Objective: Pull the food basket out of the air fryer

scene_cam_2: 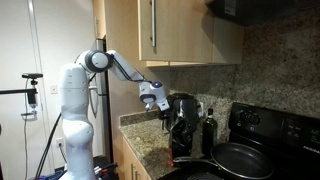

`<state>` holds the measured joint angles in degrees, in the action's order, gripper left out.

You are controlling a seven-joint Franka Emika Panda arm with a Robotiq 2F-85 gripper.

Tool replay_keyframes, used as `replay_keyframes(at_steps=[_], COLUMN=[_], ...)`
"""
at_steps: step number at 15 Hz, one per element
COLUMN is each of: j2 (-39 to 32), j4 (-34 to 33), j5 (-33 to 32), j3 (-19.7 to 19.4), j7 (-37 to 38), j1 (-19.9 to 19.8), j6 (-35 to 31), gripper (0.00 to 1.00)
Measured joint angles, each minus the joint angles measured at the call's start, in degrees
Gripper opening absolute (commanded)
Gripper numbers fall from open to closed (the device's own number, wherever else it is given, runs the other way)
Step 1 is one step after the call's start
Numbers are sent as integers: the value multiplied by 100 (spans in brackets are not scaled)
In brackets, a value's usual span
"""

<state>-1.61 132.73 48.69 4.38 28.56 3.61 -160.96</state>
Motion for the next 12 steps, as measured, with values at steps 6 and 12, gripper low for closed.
replay_keyframes(at_steps=[6,12], j2=[65,1556], j4=[35,1201], j5=[-1210,-3596], j3=[-46,-91], j7=[944,2437], j1=[-1,-101], j6=[174,542], gripper=[100,100])
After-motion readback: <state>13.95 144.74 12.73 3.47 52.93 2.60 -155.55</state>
